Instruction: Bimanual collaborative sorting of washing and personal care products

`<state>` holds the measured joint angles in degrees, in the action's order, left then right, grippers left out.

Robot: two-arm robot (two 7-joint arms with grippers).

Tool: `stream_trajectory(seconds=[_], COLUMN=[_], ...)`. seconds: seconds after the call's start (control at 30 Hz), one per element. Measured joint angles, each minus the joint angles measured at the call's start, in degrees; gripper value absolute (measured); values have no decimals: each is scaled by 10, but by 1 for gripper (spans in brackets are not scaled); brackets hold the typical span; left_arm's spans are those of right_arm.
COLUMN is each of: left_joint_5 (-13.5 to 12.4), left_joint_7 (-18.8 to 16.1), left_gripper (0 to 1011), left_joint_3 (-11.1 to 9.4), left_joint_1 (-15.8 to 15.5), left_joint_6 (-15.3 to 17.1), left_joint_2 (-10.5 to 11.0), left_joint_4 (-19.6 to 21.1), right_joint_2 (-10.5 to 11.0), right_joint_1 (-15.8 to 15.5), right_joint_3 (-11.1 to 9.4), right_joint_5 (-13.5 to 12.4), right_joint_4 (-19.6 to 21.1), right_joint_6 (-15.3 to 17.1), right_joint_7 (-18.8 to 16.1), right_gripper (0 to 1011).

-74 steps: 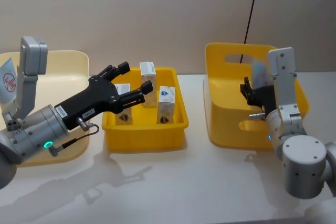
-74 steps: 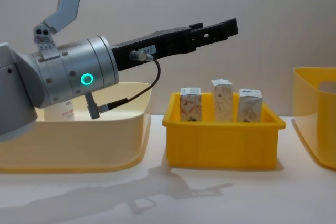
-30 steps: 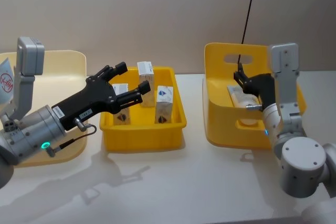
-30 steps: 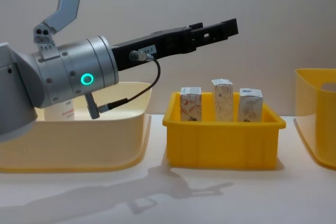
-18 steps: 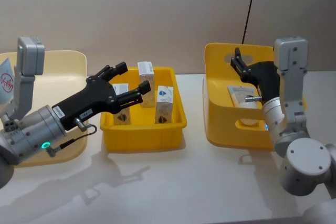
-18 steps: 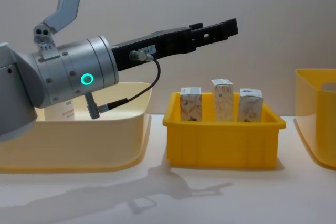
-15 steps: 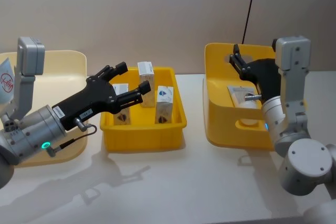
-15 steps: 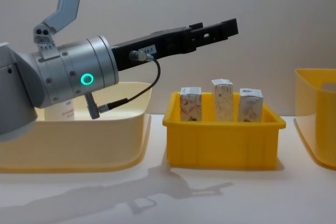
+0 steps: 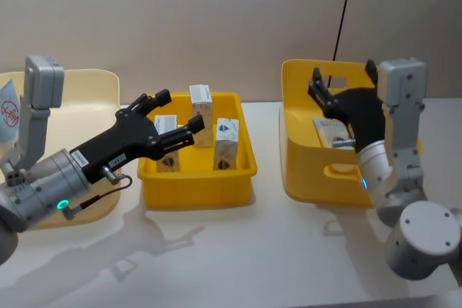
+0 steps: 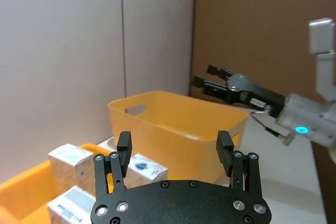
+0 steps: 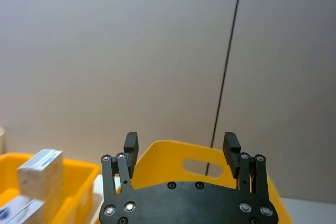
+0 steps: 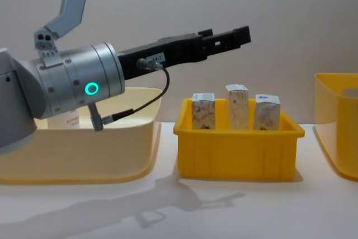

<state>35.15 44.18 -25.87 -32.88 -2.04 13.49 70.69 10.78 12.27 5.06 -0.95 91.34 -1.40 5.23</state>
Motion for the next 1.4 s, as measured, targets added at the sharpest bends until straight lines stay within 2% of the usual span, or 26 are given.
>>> stream_trajectory(seconds=[0.2,0.73,0.83,1.07,1.4], left_joint_5=[-23,-89,-101,-129,-170], left_joint_7=[-42,-162,-186,-237,-312], left_gripper=[1003,1003,1003,1004,1003], left_joint_3=[0,-1,-1,-1,-1], left_joint_1=[19,72,82,105,138], left_joint_6=[3,11,12,16,21], left_joint_2=[8,31,36,46,60], left_joint_4=[22,84,96,122,161], right_joint_2=[17,73,80,85,86], right_joint_1=[-26,-112,-122,-131,-131], right_joint_3=[16,68,74,79,79], right_joint_5=[-30,-132,-144,-155,-155], right_joint_4=[19,85,92,99,99], right_joint_6=[7,29,32,34,34], right_joint_7=[-18,-78,-85,-90,-91], right_gripper=[1001,1001,1001,1001,1001])
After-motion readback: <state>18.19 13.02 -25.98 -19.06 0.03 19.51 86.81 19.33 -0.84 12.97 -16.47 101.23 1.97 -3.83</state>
